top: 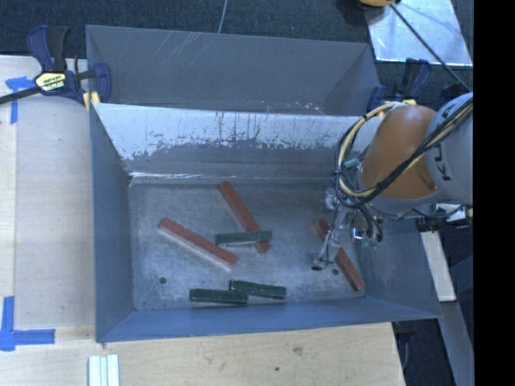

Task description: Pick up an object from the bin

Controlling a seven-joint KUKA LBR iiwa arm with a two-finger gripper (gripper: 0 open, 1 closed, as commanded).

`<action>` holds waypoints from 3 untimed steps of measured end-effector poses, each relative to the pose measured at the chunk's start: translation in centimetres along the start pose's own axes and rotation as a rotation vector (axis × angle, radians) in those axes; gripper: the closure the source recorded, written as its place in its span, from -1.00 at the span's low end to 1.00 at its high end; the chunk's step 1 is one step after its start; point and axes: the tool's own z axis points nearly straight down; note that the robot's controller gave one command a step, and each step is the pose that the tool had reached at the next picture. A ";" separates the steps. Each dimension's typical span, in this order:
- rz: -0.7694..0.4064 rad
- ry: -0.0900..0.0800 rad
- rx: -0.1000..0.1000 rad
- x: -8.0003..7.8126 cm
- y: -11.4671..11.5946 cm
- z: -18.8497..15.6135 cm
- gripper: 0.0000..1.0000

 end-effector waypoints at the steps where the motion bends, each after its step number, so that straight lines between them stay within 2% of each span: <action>1: -0.184 -0.003 -0.004 -0.8 -3.0 0.7 1.00; 2: -0.185 -0.003 -0.004 -0.8 -3.0 0.7 1.00; 3: -0.168 0.005 -0.001 0.1 -2.4 -4.3 1.00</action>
Offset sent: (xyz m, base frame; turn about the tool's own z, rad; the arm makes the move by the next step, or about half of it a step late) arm 0.0000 0.0000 0.0000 0.0000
